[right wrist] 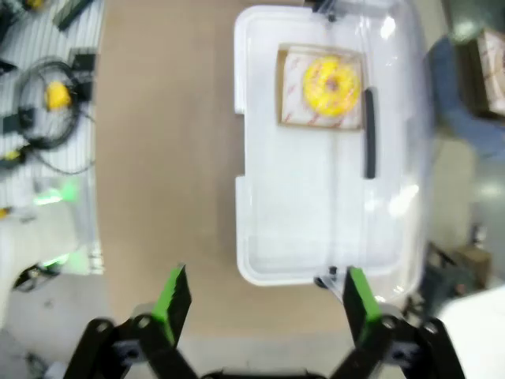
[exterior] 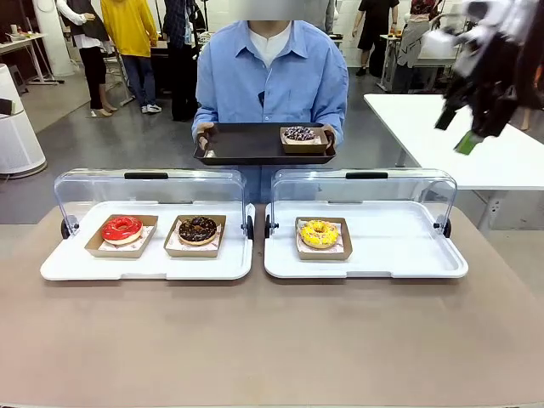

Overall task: Provide the desired donut to the person.
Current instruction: Pick up and lift the Paper togo box containing the Donut pointed at by the person.

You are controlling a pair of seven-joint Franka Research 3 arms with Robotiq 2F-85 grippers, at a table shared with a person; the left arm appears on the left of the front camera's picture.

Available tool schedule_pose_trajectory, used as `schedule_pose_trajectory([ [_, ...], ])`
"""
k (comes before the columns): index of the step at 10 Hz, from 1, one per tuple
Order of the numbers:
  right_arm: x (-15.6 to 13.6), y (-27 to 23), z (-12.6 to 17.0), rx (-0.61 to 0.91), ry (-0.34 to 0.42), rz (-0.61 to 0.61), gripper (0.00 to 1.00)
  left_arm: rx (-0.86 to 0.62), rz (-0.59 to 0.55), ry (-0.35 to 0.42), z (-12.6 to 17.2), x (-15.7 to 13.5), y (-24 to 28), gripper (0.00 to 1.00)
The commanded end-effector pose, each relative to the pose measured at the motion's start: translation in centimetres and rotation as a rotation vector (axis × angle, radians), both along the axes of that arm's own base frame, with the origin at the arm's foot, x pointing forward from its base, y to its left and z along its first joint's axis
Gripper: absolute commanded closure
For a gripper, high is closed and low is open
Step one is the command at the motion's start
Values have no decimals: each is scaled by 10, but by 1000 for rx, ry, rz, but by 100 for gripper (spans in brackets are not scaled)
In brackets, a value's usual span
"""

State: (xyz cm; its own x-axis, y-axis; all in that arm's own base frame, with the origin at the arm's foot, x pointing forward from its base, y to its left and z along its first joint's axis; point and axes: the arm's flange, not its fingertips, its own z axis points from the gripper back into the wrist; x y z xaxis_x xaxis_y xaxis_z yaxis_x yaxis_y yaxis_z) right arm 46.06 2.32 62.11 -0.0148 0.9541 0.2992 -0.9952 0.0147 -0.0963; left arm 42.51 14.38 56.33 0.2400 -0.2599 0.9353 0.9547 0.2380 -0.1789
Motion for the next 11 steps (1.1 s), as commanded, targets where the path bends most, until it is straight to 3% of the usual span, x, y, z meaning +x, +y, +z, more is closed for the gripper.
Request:
schedule_pose_trajectory([
  [1,19,-66,7,294,53,26,0,-7,-1,-8,2,-1,0,0],
  [5,11,-197,-34,683,47,-14,0,-7,-1,-8,2,-1,0,0],
  [7,6,-244,-59,754,15,-122,0,-7,-1,-8,2,-1,0,0],
  [11,-16,-284,-94,777,-4,-238,0,-7,-1,-8,2,-1,0,0],
])
